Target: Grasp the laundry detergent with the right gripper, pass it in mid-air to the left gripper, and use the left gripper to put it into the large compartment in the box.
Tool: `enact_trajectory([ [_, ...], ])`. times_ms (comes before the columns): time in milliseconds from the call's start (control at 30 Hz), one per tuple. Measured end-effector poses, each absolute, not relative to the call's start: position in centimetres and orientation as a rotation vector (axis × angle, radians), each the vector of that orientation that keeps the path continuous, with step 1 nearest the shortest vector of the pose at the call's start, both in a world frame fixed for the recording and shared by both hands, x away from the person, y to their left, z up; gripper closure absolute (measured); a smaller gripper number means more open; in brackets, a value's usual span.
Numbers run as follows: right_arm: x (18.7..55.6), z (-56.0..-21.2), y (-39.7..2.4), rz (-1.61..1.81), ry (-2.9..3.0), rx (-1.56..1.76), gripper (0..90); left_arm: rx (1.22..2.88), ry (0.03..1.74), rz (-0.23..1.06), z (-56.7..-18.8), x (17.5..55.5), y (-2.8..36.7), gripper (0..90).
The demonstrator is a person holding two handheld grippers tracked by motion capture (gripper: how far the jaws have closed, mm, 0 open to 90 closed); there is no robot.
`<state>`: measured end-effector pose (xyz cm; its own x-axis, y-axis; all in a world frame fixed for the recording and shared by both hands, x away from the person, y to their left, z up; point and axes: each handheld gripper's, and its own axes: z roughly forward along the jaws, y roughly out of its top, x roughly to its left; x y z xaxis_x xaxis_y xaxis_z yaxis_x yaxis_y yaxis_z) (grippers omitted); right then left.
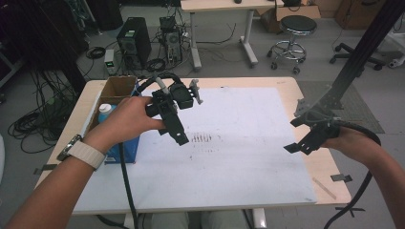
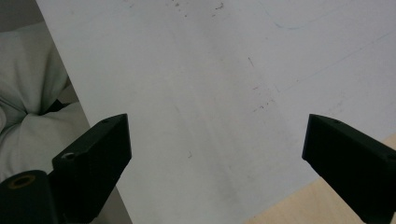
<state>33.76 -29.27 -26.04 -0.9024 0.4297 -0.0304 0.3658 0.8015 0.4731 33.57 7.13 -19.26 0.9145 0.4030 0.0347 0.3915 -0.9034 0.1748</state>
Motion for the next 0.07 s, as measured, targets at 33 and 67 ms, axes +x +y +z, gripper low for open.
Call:
enact_trajectory([
  [33, 33.76, -26.04, -29.26, 0.706, 2.851, 0.632, 7.8, 2.911, 0.609, 0.105, -19.27, 33.61, 7.16, 8.1],
  [67, 33.77, -26.03, -29.26, 0.706, 2.851, 0.631, 7.7, 2.91, 0.611, 0.102, -19.27, 33.66, 7.19, 8.1],
])
